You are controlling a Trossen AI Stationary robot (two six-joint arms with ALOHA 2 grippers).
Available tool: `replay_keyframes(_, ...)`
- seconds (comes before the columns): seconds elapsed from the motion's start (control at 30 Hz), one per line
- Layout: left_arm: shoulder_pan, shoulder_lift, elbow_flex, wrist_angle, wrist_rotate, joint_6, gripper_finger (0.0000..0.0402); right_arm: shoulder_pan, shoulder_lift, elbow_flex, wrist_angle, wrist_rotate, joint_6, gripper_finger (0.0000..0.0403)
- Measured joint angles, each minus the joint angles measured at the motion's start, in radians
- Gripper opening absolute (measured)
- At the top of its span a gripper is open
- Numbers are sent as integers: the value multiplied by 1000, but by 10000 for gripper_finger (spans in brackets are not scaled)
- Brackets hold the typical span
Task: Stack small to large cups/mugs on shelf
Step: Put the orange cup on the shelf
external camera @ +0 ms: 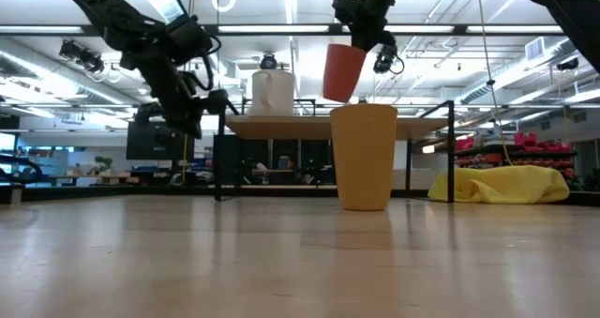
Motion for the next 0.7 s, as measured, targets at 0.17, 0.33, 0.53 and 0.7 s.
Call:
replay_keyframes(0.17,-2,39,32,7,22,6,16,-30,0,0,-44,0,24,3)
replay_keyframes(0.33,-11,63,57,11,23,18,6,-67,8,0,-69,-2,31,3)
replay_keyframes(0.53,-31,79,92,22,24,34,16,-86,15,0,-69,-13,30,3)
replay_keyframes(0.7,-35,79,104,28,24,53,11,-88,18,0,-69,-24,25,3)
